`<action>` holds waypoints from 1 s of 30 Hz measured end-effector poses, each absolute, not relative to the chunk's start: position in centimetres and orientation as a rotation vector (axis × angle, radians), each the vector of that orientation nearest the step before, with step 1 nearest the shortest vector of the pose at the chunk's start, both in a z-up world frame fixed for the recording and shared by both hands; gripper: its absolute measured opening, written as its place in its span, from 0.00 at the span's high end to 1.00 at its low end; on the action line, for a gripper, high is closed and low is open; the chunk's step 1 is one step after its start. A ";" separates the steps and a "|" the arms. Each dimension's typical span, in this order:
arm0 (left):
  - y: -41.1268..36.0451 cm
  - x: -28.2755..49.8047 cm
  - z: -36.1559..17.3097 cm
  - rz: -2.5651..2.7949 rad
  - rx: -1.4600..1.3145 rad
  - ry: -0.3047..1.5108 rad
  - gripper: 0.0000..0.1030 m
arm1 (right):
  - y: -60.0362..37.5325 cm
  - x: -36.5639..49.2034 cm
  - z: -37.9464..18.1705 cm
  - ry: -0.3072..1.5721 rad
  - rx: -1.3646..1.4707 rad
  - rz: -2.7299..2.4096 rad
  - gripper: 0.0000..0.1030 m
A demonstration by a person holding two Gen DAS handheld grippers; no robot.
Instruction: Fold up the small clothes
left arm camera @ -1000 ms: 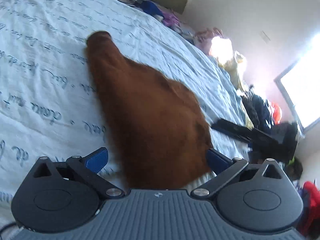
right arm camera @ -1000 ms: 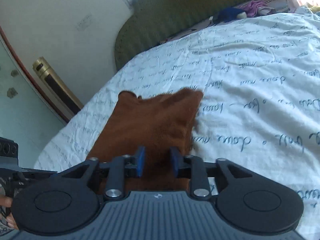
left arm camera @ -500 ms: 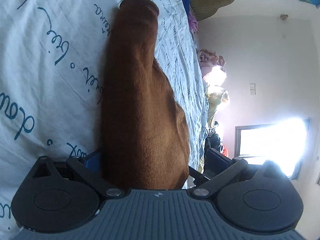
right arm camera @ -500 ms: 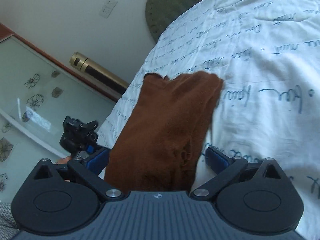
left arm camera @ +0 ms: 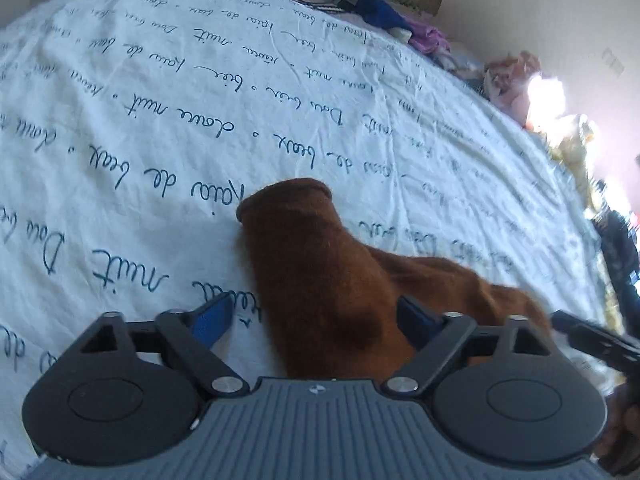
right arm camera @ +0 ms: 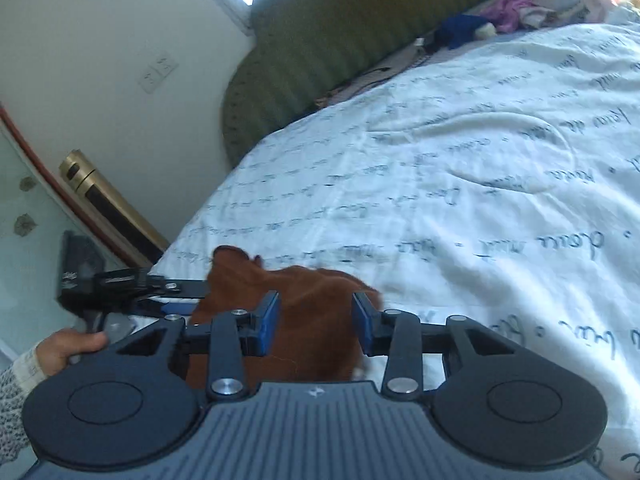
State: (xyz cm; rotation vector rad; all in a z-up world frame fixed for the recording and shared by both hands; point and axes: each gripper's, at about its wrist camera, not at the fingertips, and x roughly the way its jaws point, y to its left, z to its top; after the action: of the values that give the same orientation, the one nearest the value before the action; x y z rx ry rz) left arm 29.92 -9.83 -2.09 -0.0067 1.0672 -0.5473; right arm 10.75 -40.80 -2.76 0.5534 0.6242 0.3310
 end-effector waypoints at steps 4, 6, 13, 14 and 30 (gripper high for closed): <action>-10.6 28.4 -2.9 -0.511 0.283 0.970 0.48 | -33.3 12.9 -2.4 0.767 0.366 0.304 0.63; -10.1 27.9 -2.9 -0.487 0.339 0.936 0.47 | -29.4 14.3 -3.8 0.814 0.332 0.322 0.63; -6.3 28.0 -1.1 -0.412 0.265 0.931 0.33 | -25.5 14.4 -2.3 0.739 0.175 0.294 0.62; -5.9 27.5 -0.1 -0.429 0.228 0.913 0.37 | -26.4 13.3 -1.8 0.708 0.178 0.281 0.62; -12.5 21.2 -3.2 -0.657 0.046 0.940 0.14 | -37.3 14.0 -5.6 0.685 0.432 0.220 0.65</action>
State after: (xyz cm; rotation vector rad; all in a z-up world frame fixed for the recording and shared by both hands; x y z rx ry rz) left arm 21.19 -12.54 -3.18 0.0462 0.9403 -0.6572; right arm 14.03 -37.30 -5.57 0.4316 0.6849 0.2195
